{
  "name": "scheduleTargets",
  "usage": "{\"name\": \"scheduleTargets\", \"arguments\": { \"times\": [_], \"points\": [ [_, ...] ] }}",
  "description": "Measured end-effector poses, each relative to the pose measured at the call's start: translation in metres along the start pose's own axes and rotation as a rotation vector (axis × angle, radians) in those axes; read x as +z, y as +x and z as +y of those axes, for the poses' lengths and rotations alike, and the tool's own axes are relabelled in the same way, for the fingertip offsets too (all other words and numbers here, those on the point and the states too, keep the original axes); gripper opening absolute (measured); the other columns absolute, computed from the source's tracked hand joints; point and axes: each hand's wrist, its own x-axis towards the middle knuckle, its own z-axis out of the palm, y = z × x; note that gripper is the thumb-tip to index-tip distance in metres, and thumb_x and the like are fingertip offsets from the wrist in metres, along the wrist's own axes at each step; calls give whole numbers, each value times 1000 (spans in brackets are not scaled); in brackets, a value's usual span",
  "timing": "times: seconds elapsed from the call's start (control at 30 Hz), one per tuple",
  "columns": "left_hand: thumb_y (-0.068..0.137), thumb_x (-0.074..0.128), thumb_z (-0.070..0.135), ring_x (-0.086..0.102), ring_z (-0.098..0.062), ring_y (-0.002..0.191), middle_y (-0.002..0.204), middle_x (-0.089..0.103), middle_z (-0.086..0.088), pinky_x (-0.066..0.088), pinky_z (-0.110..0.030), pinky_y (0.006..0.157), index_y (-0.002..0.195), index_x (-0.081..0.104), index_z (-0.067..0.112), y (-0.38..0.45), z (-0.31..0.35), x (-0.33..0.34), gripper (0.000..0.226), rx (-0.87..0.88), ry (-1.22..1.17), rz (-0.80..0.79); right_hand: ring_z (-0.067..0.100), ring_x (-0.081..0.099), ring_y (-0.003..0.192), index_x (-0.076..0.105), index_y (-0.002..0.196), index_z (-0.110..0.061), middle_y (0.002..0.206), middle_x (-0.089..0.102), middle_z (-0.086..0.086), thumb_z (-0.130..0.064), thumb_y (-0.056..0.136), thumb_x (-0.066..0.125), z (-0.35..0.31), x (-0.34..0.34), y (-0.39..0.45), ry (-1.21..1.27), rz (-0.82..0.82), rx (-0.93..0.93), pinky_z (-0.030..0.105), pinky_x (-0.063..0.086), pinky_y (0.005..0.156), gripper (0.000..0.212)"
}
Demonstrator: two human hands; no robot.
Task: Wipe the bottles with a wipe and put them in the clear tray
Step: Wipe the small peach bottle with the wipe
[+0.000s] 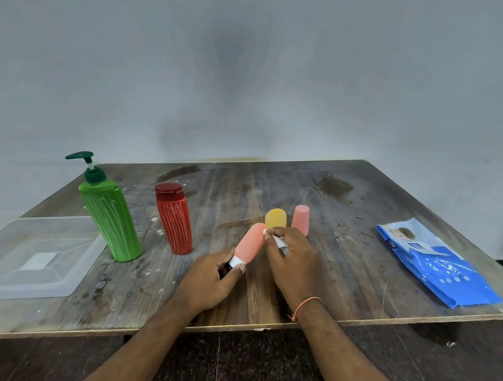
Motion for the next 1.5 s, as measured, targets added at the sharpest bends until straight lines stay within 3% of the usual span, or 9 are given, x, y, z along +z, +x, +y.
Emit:
{"name": "scheduleTargets", "arguments": {
  "times": [0.2,0.37,0.5,0.67,0.87,1.07,1.27,1.4,1.5],
  "points": [
    [98,62,46,66,-5,88,98,74,14,56,-40,75,120,72,28,0,-2,-1,30,-20,-79,9,4,68,90,79,93,-31,96,73,-21,-20,87,80,0,2,0,3,-32,45,32,59,77,12],
    [96,57,53,65,-2,92,105,73,18,57,-36,77,129,69,29,0,1,-2,43,-10,-49,-21,2,67,96,78,102,-29,103,73,-22,-22,95,80,0,0,0,20,-13,15,28,58,82,11],
    [96,56,54,66,-4,86,97,73,18,55,-38,73,124,70,30,0,2,-3,40,4,-70,-11,4,69,92,79,93,-31,95,73,-21,-19,87,82,2,4,-1,39,-65,-29,30,58,79,14],
    [99,62,48,63,-4,81,91,71,18,49,-27,66,120,71,31,-1,3,-2,28,24,6,3,7,68,90,75,94,-30,96,71,-19,-24,91,80,4,7,0,-10,1,-8,36,59,77,8],
    [97,60,51,63,-4,80,91,72,17,53,-36,69,122,71,32,-2,5,-4,33,25,18,-2,3,67,90,78,92,-30,95,73,-19,-24,88,80,0,3,-3,-47,-82,-64,24,55,76,8],
    [100,61,48,64,-5,84,97,74,15,54,-37,73,125,70,30,-1,6,-4,32,19,8,-11,4,68,96,80,100,-26,102,73,-18,-25,95,78,0,3,1,-26,-79,-97,24,56,83,6],
    [101,64,36,66,-3,87,94,73,19,46,-19,69,122,71,30,1,4,-4,23,-7,-108,-9,2,67,94,80,99,-27,100,75,-18,-23,92,80,-1,3,2,-24,-86,-41,20,54,81,8],
    [102,64,37,67,-7,88,96,74,13,55,-34,74,117,72,29,4,2,-3,19,-55,-160,-9,1,68,100,81,106,-25,106,76,-18,-23,96,79,0,6,5,-13,-113,-122,23,56,88,10],
    [103,64,33,68,-7,88,95,74,13,56,-36,76,115,72,29,3,3,-4,15,-64,-183,-2,2,70,95,82,99,-29,100,76,-20,-27,90,81,1,8,4,-1,-171,-73,29,60,82,10]
  ]
}}
